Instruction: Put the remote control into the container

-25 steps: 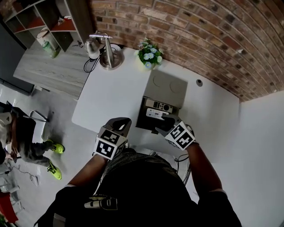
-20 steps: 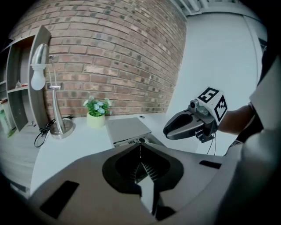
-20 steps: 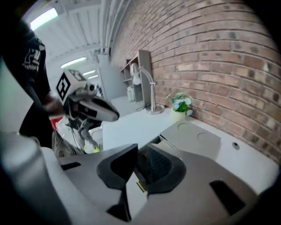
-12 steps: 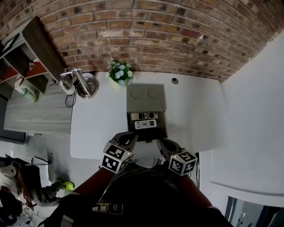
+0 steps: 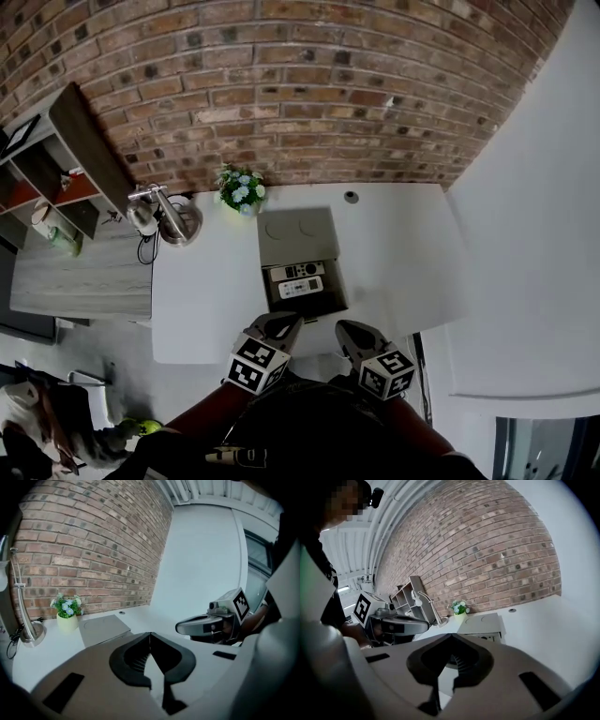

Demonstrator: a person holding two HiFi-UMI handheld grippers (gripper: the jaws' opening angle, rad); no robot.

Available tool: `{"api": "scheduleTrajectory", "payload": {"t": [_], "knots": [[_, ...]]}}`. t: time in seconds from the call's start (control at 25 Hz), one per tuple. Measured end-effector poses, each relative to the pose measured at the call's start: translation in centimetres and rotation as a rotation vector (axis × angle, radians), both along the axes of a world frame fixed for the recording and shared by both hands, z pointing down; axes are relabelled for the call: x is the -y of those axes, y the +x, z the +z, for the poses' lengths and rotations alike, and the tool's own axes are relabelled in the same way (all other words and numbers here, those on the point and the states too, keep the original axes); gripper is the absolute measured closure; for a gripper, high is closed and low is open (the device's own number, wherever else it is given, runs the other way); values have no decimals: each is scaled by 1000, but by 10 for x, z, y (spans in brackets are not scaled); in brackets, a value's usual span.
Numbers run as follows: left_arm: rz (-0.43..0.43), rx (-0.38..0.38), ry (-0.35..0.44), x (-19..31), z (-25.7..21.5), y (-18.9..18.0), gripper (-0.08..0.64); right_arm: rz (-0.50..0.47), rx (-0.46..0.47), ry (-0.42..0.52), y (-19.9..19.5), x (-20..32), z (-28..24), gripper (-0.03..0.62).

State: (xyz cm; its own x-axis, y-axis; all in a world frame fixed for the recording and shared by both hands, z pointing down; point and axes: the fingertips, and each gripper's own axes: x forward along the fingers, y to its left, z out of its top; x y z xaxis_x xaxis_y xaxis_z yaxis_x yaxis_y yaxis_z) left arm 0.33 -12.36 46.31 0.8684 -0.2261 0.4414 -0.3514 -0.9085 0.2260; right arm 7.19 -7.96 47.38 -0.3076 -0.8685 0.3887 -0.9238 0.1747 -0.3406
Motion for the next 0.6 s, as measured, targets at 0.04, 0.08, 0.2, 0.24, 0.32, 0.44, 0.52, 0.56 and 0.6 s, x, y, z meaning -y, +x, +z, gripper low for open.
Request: {"api": "scheduleTrajectory", "payload": {"t": [0.04,0.08,0.2,0.24,0.32,0.44,0.52,0.56,0.6], "knots": [[-23,0,3,-2,-1,-4,552,-16,-5,12,0,0,-5,584],[-51,0,3,-4,-1,-9,552,-30,-5,23,0,-1,-9,584],[-153,-3,-5,-13,0,-23,552,-58,-21,38,4,-11,-17,584],[-184,-4,-12,-18,0,-26,552,-62,-28,39,6,-18,-17,583],[-227,-6,-28,-36,3,-28,552,-75,-25,46,10,-36,-18,583],[-258,-2,-28,-63,4,-23,552,-127,9,68,11,-66,-18,583],[-270,-8,-20,-83,1,-18,552,-177,20,84,8,-86,-18,584],[-275,-11,-15,-94,-1,-17,552,-198,13,92,6,-96,-17,584],[-279,-10,-10,-105,-1,-15,552,-214,2,99,6,-105,-16,584]]}}
